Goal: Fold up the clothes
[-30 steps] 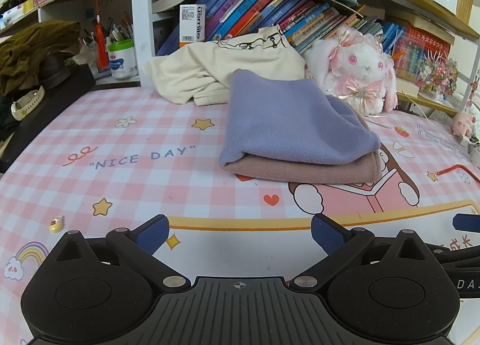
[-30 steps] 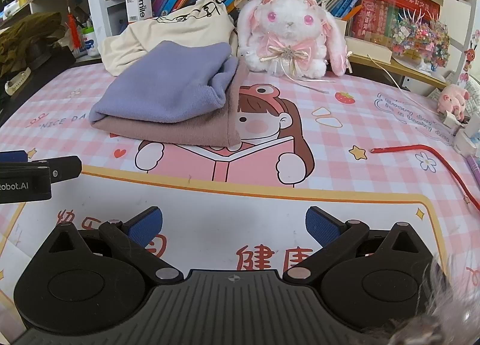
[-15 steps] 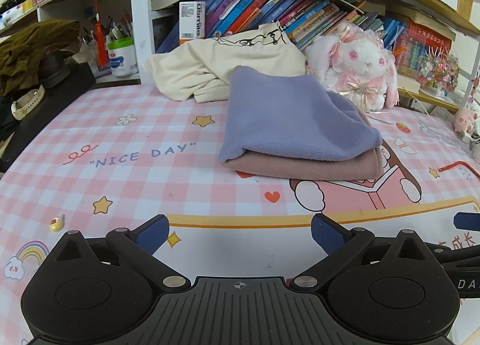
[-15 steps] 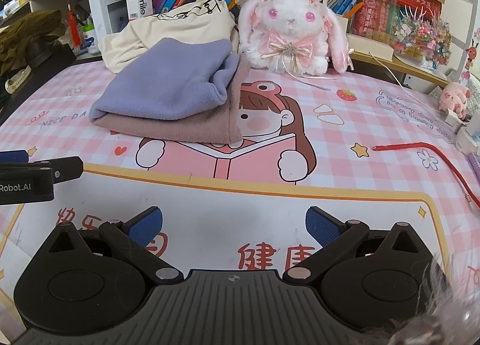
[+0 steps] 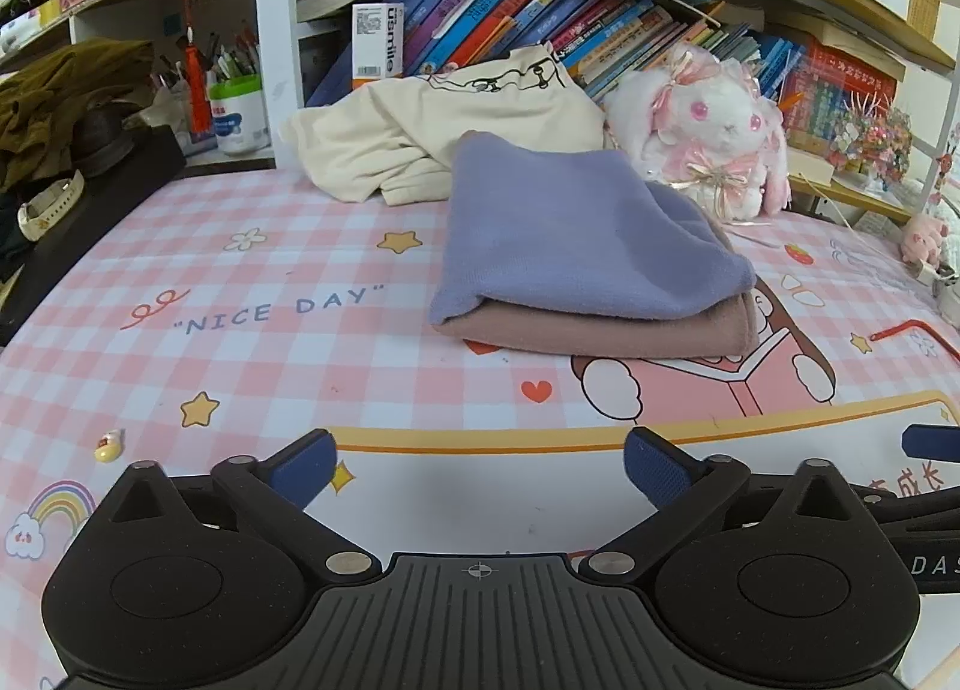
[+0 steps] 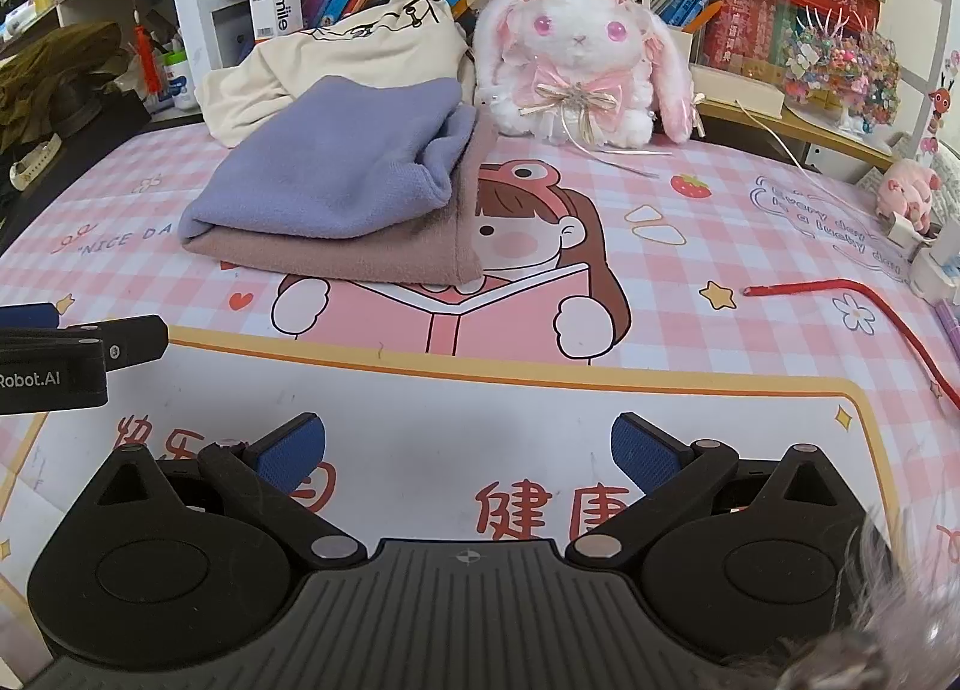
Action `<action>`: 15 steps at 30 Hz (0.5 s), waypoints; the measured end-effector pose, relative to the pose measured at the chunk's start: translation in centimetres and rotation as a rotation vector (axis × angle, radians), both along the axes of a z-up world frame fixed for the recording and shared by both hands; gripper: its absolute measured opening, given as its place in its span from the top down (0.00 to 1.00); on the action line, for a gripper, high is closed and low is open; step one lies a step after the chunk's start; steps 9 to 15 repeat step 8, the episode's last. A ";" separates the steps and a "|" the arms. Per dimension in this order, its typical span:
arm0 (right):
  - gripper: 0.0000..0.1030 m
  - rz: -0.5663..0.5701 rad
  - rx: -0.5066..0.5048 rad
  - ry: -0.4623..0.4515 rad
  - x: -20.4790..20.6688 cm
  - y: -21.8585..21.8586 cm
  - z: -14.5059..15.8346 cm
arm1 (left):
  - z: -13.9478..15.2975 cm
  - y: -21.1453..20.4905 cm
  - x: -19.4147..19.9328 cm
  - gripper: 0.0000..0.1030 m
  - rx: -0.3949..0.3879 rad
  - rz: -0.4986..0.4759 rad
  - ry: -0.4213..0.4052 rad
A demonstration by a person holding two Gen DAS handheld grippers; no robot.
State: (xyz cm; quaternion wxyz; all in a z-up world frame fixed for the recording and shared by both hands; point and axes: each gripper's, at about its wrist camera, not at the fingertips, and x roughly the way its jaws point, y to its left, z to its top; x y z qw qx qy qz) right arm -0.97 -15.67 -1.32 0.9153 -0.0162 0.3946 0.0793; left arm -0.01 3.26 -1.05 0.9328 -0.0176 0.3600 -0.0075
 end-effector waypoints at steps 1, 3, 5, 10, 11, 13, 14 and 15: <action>0.00 0.000 0.000 0.000 0.0 0.0 0.0 | 0.0 0.0 0.0 0.00 -0.001 0.000 -0.004; 0.00 0.000 0.002 0.003 0.0 0.0 0.0 | 0.1 0.0 -0.2 0.00 -0.002 -0.001 -0.011; 0.00 -0.001 0.003 0.006 -0.1 0.0 -0.1 | 0.1 0.0 -0.2 0.00 0.000 0.000 -0.014; 0.00 -0.003 0.006 0.010 -0.1 -0.1 -0.1 | 0.1 -0.1 -0.2 0.00 0.003 0.000 -0.012; 0.00 -0.003 0.006 0.010 -0.1 -0.1 -0.1 | 0.1 -0.1 -0.2 0.00 0.003 0.000 -0.012; 0.00 -0.003 0.006 0.010 -0.1 -0.1 -0.1 | 0.1 -0.1 -0.2 0.00 0.003 0.000 -0.012; 0.00 -0.003 0.006 0.010 -0.1 -0.1 -0.1 | 0.1 -0.1 -0.2 0.00 0.003 0.000 -0.012; 0.00 -0.003 0.006 0.010 -0.1 -0.1 -0.1 | 0.1 -0.1 -0.2 0.00 0.003 0.000 -0.012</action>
